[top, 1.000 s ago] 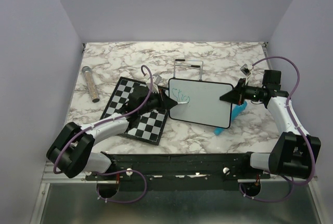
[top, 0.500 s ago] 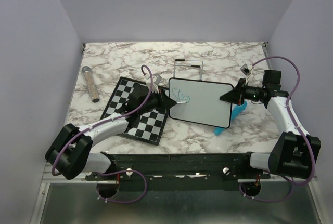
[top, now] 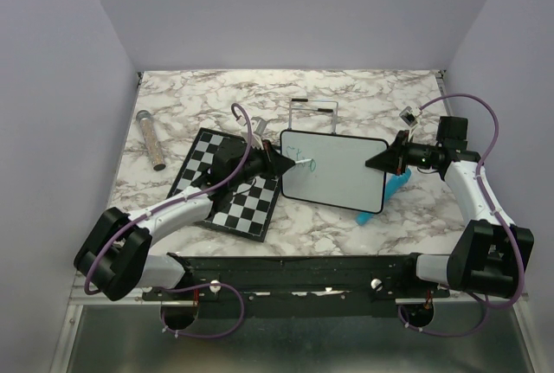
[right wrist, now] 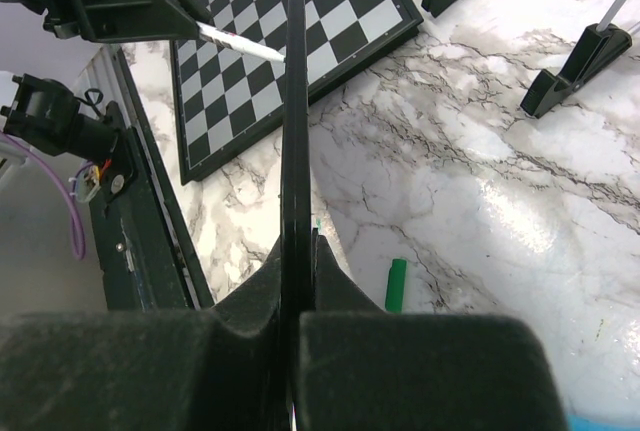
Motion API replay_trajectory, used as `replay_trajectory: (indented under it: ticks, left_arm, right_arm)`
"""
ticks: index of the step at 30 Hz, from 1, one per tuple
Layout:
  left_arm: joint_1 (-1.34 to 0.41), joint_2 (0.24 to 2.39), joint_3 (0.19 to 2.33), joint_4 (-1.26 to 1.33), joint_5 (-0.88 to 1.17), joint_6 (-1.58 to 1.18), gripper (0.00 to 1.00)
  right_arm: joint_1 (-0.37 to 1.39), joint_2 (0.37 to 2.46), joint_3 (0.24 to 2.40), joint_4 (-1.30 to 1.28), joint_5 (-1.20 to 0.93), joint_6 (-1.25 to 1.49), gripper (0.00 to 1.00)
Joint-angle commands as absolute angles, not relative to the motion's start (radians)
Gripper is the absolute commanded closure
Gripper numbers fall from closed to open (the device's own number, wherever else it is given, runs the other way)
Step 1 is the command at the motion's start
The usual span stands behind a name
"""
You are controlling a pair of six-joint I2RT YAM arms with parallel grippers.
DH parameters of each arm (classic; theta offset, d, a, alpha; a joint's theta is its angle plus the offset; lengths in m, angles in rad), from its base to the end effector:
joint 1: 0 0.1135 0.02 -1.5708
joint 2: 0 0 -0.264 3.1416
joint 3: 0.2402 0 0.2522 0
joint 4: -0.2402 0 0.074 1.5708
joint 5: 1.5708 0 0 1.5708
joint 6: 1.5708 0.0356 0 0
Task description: Write a sentence on the whiteboard
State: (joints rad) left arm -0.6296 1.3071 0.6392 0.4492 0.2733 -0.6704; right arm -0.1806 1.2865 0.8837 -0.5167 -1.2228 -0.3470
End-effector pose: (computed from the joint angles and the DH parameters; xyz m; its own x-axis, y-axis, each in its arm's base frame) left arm 0.2258 -0.1764 0.2403 -0.6220 -0.2870 -0.7285 0.5022 0.5676 -0.6524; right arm 0.2490 -0.0115 0.2576 -0.5659 -0.0145 -0.8243 -0.7357 0.4603 0.4969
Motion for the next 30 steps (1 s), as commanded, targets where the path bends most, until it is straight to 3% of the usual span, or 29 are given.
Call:
replay_trajectory:
  ticks: [1,30]
  left_arm:
    - [-0.624,1.296,0.646,0.541,0.345,-0.686,1.0]
    - [-0.646,1.393,0.683,0.551,0.324,-0.695,1.0]
  right_arm:
    - [-0.176,1.284,0.89,-0.511,-1.183,-0.4,1.0]
    - [-0.176,1.29,0.89,-0.512,-1.181,-0.402,0.99]
